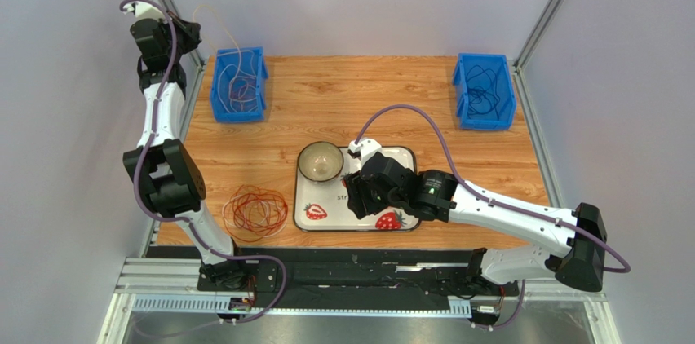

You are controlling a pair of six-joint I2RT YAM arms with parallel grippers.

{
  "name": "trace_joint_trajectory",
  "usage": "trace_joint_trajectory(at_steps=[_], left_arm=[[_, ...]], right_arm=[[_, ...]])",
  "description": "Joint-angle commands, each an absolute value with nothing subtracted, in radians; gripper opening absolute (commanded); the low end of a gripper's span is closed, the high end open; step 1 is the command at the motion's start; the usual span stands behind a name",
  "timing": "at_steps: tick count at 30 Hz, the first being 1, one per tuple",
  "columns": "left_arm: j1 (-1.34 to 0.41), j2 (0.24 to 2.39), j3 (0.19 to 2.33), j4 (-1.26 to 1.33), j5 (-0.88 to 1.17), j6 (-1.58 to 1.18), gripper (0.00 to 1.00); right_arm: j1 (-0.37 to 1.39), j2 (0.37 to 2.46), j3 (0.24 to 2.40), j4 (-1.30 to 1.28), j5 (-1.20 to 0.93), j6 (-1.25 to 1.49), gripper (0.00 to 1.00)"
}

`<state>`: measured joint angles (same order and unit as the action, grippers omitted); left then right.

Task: Untangle the cables
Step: Place the cable in the bin.

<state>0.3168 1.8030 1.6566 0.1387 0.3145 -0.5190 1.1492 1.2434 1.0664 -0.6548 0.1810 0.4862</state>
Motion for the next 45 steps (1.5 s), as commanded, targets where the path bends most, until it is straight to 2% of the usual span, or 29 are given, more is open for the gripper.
trace_joint_trajectory(at_steps=[1, 13, 25, 33, 36, 38, 39, 41, 42, 44, 45], left_arm=[[0.327, 1.802, 1.640, 0.114, 0.220, -0.476, 0.00], [0.250, 1.897, 1.658, 0.003, 0.054, -0.445, 0.00], [0.189, 1.960, 1.655, -0.057, 0.002, -0.417, 0.00], [0.181, 2.016, 1.729, -0.146, -0.078, -0.400, 0.00], [0.183, 2.046, 1.769, -0.189, -0.051, -0.390, 0.00], [0.181, 2.062, 1.796, -0.221, -0.014, -0.377, 0.05], [0.181, 2.065, 1.798, -0.221, 0.018, -0.368, 0.14], [0.178, 2.057, 1.796, -0.215, 0.031, -0.364, 0.21], [0.178, 2.054, 1.792, -0.210, 0.032, -0.362, 0.30], [0.175, 2.039, 1.789, -0.210, 0.029, -0.357, 0.36], [0.173, 2.033, 1.787, -0.213, 0.014, -0.356, 0.42]], right_arm=[[1.146, 1.256, 1.077, -0.623, 0.175, 0.497, 0.56], [1.146, 1.270, 1.075, -0.621, 0.172, 0.499, 0.56], [1.146, 1.266, 1.069, -0.621, 0.172, 0.495, 0.55], [1.146, 1.273, 1.072, -0.621, 0.172, 0.491, 0.54], [1.146, 1.276, 1.074, -0.621, 0.169, 0.491, 0.54], [1.144, 1.281, 1.077, -0.620, 0.169, 0.489, 0.54], [1.144, 1.284, 1.078, -0.620, 0.166, 0.488, 0.54], [1.146, 1.284, 1.081, -0.620, 0.166, 0.488, 0.54], [1.146, 1.285, 1.084, -0.620, 0.166, 0.488, 0.54], [1.146, 1.282, 1.083, -0.620, 0.163, 0.488, 0.54], [1.146, 1.281, 1.083, -0.621, 0.164, 0.489, 0.54]])
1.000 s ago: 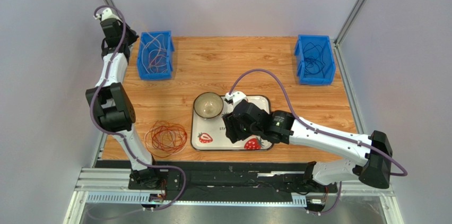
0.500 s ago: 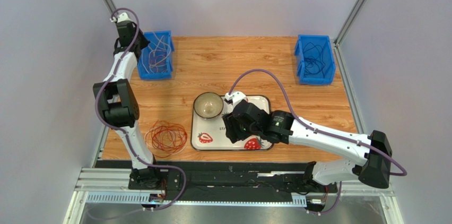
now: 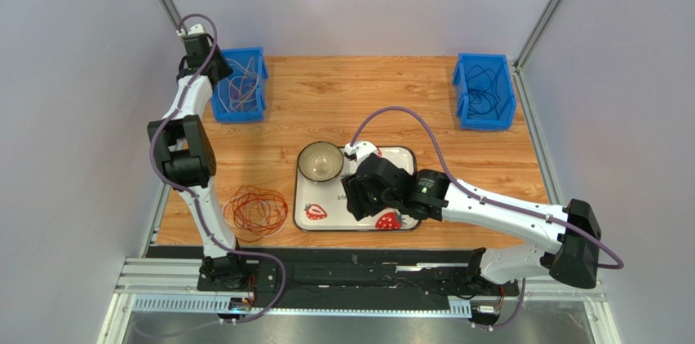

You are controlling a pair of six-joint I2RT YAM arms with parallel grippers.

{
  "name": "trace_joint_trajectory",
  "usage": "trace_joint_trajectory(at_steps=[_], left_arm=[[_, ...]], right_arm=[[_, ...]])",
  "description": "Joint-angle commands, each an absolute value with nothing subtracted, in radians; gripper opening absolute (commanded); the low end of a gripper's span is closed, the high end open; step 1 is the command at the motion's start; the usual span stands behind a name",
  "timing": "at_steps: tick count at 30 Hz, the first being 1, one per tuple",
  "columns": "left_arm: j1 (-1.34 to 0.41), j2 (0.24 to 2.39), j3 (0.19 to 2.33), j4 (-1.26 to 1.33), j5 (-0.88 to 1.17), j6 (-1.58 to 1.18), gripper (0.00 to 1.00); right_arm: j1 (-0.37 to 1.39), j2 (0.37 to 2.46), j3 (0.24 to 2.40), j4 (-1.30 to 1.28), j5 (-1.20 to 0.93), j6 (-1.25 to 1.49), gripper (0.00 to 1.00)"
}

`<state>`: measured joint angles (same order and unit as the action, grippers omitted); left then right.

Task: Untangle the cables
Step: Place the cable in the bin.

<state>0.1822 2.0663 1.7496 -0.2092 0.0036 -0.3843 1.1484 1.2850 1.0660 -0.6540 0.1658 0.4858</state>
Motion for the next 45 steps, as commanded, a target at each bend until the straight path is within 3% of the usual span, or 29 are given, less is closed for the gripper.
trace_joint_trajectory(at_steps=[1, 10, 15, 28, 45], left_arm=[[0.172, 2.020, 1.783, -0.209, 0.012, -0.354, 0.44], [0.170, 1.968, 1.856, -0.301, -0.031, -0.350, 0.68], [0.169, 1.919, 1.876, -0.400, -0.081, -0.359, 0.68], [0.169, 1.571, 1.504, -0.488, -0.089, -0.439, 0.63], [0.103, 1.066, 1.105, -0.873, -0.044, -0.405, 0.64]], right_arm=[[1.144, 1.279, 1.083, -0.621, 0.163, 0.491, 0.54], [1.146, 1.272, 1.086, -0.621, 0.149, 0.497, 0.54], [1.146, 1.256, 1.075, -0.621, 0.149, 0.503, 0.54], [1.146, 1.226, 1.063, -0.598, 0.129, 0.492, 0.53], [1.146, 1.173, 1.031, -0.572, 0.100, 0.497, 0.54]])
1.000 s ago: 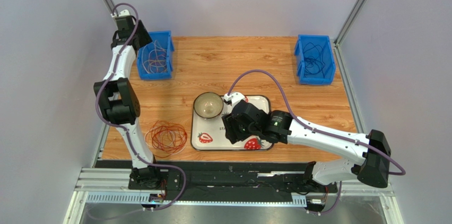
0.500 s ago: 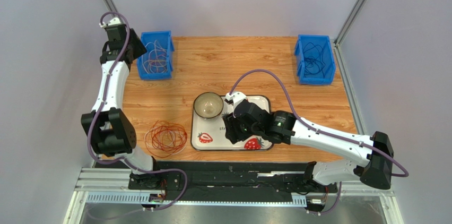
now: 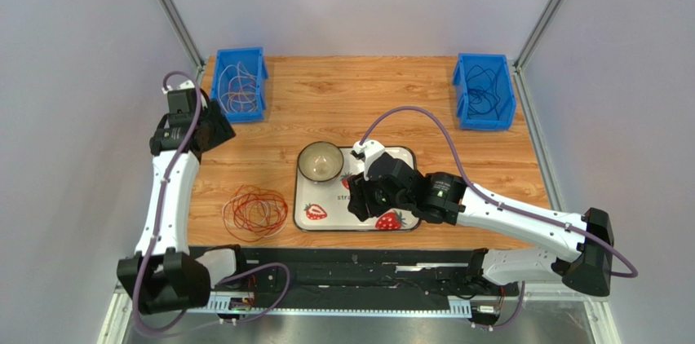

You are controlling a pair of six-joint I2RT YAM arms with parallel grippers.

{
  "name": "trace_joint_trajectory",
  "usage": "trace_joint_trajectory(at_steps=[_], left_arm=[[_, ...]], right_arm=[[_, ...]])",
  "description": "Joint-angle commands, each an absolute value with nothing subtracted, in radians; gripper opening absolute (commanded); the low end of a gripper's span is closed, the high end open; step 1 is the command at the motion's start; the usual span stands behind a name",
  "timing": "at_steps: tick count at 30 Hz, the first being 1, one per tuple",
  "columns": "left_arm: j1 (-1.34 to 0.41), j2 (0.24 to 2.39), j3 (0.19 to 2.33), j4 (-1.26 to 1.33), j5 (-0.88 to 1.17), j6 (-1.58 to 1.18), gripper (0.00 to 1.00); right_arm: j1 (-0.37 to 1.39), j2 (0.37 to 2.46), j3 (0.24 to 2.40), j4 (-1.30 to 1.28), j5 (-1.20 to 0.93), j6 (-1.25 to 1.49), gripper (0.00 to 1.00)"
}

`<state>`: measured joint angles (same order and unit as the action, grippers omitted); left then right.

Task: Untangle the cables
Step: Place the cable in the bin, then pick up the cable from the cable.

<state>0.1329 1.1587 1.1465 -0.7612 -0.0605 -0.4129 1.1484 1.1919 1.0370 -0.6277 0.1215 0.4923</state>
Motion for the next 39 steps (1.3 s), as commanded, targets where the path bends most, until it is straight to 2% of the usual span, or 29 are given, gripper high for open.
trace_joint_trajectory(at_steps=[1, 8, 17, 23, 32, 38, 39], left_arm=[[0.103, 1.057, 1.097, -0.891, -0.037, -0.402, 0.64], [0.014, 0.970, 1.026, -0.969, -0.019, -0.420, 0.61], [0.003, 1.060, 0.948, -0.988, -0.080, -0.538, 0.56], [-0.040, 1.026, 0.893, -1.017, -0.152, -0.690, 0.64], [-0.066, 1.054, 0.769, -0.957, -0.235, -0.856, 0.64], [-0.066, 1.063, 0.712, -0.896, -0.216, -0.877, 0.59], [-0.066, 1.063, 0.709, -0.891, -0.216, -0.877, 0.55]], right_arm=[[1.146, 1.170, 1.031, -0.571, 0.097, 0.497, 0.54], [1.146, 1.129, 1.002, -0.569, 0.101, 0.508, 0.54], [1.147, 1.095, 0.980, -0.572, 0.106, 0.509, 0.54], [1.147, 1.101, 0.971, -0.565, 0.095, 0.503, 0.54], [1.147, 1.104, 0.968, -0.555, 0.083, 0.497, 0.54], [1.146, 1.083, 0.960, -0.578, 0.100, 0.489, 0.54], [1.146, 1.081, 0.956, -0.581, 0.103, 0.488, 0.54]])
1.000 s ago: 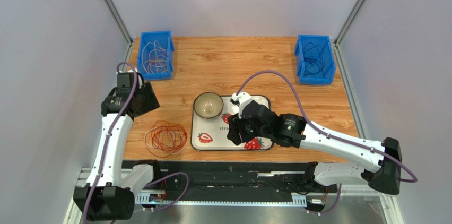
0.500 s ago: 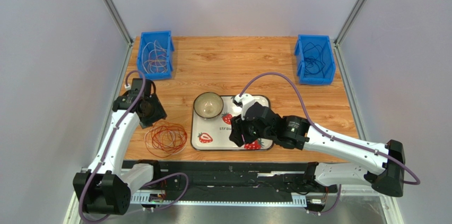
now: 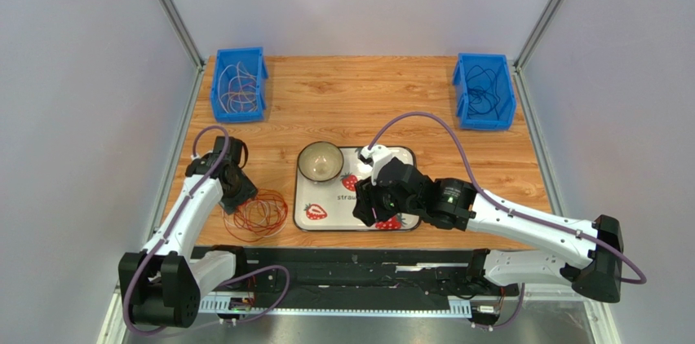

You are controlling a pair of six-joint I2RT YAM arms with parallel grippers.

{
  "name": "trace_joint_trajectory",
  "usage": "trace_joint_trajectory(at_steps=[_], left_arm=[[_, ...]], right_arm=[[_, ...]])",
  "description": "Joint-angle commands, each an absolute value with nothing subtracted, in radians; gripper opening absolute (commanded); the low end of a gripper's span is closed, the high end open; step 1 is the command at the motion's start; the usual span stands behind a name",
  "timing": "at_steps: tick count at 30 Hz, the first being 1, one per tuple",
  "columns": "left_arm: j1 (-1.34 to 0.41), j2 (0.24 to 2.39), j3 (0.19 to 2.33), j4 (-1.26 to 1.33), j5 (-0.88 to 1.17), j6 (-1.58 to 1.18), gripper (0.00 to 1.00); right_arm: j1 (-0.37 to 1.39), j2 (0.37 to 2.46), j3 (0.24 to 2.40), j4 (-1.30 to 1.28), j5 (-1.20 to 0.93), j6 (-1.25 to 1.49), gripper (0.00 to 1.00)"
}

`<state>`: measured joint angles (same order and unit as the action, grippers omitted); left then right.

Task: Untangle the cables
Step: Pick up the cable from the cable.

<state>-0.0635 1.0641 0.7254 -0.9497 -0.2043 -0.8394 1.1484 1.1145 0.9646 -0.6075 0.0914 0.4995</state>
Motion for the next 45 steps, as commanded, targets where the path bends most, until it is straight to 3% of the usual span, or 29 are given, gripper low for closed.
trace_joint_trajectory(at_steps=[1, 2, 3, 4, 5, 6, 13, 26, 38, 45], left_arm=[[-0.067, 1.065, 0.707, -0.878, -0.212, -0.874, 0.49], [-0.066, 1.066, 0.701, -0.867, -0.207, -0.864, 0.42], [-0.066, 1.069, 0.698, -0.858, -0.203, -0.861, 0.20], [-0.066, 1.071, 0.693, -0.835, -0.195, -0.858, 0.09], [-0.066, 1.078, 0.690, -0.824, -0.190, -0.853, 0.01], [-0.066, 1.084, 0.693, -0.810, -0.187, -0.848, 0.00], [-0.066, 1.195, 0.825, -0.697, -0.205, -0.805, 0.00], [-0.066, 1.561, 1.360, -0.695, -0.227, -0.727, 0.00], [-0.066, 1.367, 1.400, -0.799, -0.055, -0.681, 0.00], [-0.066, 1.433, 1.846, -1.015, 0.124, -0.546, 0.00]], right_arm=[[1.146, 1.080, 0.954, -0.580, 0.104, 0.486, 0.54], [1.146, 1.077, 0.953, -0.581, 0.107, 0.485, 0.54], [1.146, 1.078, 0.953, -0.581, 0.109, 0.483, 0.54], [1.146, 1.078, 0.951, -0.583, 0.109, 0.482, 0.54], [1.146, 1.080, 0.951, -0.586, 0.110, 0.482, 0.54], [1.146, 1.081, 0.953, -0.584, 0.110, 0.479, 0.54], [1.146, 1.092, 0.957, -0.591, 0.127, 0.469, 0.54], [1.146, 1.117, 0.986, -0.623, 0.172, 0.449, 0.54], [1.146, 1.149, 1.019, -0.612, 0.141, 0.463, 0.54], [1.146, 1.146, 1.022, -0.595, 0.118, 0.492, 0.53]])
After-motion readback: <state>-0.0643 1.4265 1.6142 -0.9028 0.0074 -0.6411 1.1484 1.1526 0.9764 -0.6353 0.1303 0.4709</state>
